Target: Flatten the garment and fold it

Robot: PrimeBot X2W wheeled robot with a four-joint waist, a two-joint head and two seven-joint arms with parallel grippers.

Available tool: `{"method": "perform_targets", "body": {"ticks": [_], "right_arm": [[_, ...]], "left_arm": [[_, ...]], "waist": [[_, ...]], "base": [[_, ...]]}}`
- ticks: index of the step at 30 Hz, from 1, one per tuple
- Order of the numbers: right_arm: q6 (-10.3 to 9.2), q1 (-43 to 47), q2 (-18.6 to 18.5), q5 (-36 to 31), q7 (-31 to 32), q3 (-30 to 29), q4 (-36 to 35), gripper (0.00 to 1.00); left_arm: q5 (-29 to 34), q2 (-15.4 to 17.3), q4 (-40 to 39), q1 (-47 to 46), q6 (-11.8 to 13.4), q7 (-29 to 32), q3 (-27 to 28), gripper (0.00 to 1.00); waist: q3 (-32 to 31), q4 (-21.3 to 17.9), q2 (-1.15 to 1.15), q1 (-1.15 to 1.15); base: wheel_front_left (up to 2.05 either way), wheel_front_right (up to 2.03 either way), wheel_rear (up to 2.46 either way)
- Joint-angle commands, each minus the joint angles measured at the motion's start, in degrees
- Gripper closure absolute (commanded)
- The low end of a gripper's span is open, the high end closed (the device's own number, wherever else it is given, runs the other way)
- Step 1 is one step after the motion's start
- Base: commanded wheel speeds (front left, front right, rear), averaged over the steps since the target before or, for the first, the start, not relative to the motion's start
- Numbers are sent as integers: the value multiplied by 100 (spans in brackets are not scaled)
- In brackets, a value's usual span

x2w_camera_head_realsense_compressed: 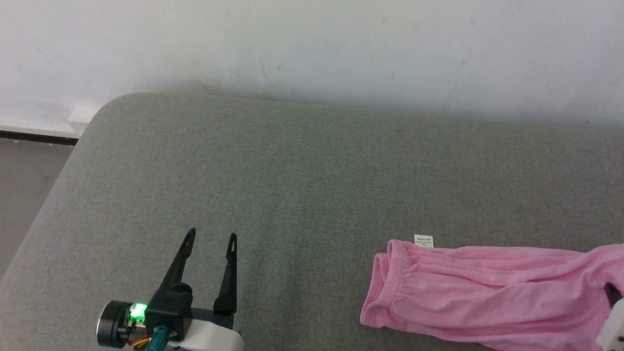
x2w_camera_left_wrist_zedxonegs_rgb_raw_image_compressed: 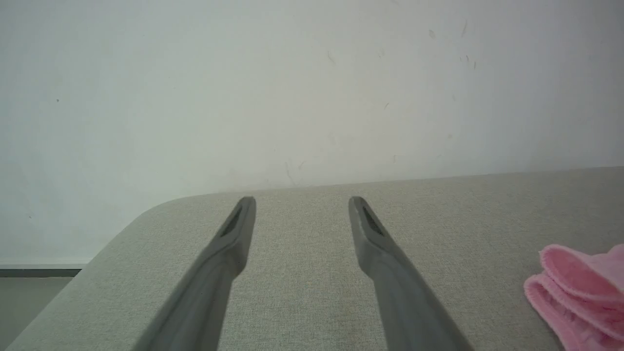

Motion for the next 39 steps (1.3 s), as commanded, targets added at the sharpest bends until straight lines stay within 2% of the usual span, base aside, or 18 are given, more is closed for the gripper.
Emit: {"method": "perform_targets", "body": {"ticks": [1,11,16,24,33,34,35,36,39], "right_arm": [[-12,7,78,46,68,91,-190,100],[-12,394,663,373,845,1171,-2033,100],[-12,362,992,508,1087,1780,-2481,100],[-12,85,1185,557,875,2395,-2138,100],[-12,-142,1195,607,328,3102,-1061,100],[-12,-187,1196,499,262,3182,-924,92],[-12,-226,1196,419,195,3268,-799,15],[-12,-261,1196,412,127,3354,-687,0],[-12,-366,1196,529,-75,3671,-431,0]], "left_arm": [[48,-32,20,112,-34,-27,38,0],[71,-178,42,269,-166,-27,127,0],[96,-229,34,300,-225,-27,167,0],[153,-281,49,267,-319,-27,199,0],[193,-333,127,210,-409,-27,222,0],[197,-340,138,205,-415,-27,224,0],[200,-347,151,203,-422,-27,225,0],[203,-354,162,201,-427,-27,228,0],[213,-373,197,187,-434,-27,243,0]], "waist": [[-54,-3,-1,0],[-258,98,-1,0],[-280,192,-1,0],[-193,434,-1,0],[-73,613,-1,0],[-66,621,-1,0],[-63,626,-1,0],[-58,625,-1,0],[-74,603,-1,0]], "base": [[0,0,0],[0,0,0],[0,0,0],[0,0,0],[0,0,0],[0,0,0],[0,0,0],[0,0,0],[0,0,0]]}}
